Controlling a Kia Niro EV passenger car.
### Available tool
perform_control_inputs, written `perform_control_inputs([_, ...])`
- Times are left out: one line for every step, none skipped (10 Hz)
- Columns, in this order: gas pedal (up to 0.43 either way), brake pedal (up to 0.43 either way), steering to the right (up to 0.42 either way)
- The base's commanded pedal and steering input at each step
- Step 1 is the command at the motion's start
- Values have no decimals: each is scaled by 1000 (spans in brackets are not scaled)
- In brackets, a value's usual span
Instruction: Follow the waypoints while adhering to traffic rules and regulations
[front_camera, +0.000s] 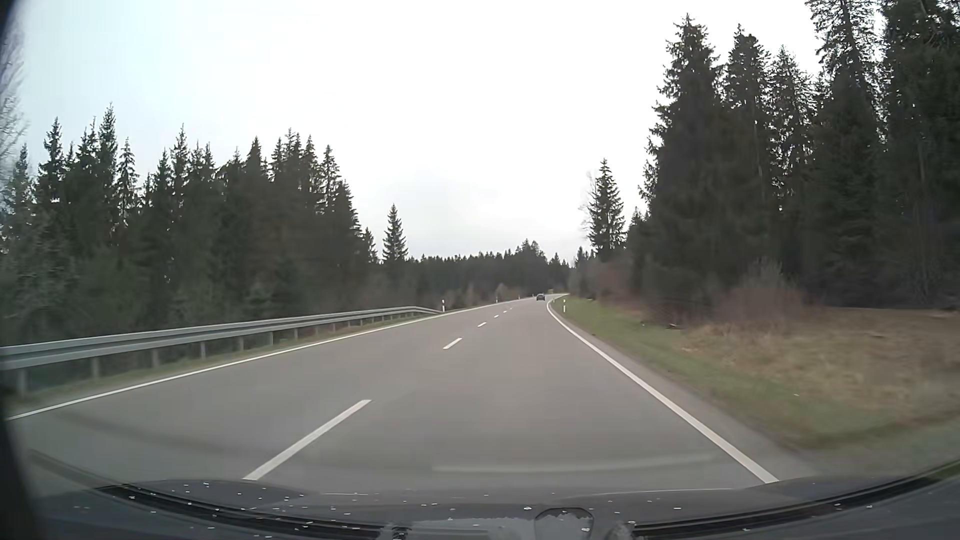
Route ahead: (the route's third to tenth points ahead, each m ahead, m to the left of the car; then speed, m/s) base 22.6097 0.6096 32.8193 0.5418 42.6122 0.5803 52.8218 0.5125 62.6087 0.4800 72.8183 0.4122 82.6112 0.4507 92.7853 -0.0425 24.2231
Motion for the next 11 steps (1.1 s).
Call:
perform_control_inputs([197, 0, 2])
perform_control_inputs([197, 0, 3])
perform_control_inputs([197, 0, 2])
perform_control_inputs([197, 0, 2])
perform_control_inputs([197, 0, 2])
perform_control_inputs([197, 0, 3])
perform_control_inputs([197, 0, 2])
perform_control_inputs([220, 0, 2])
perform_control_inputs([228, 0, 2])
perform_control_inputs([260, 0, 2])
perform_control_inputs([280, 0, 2])
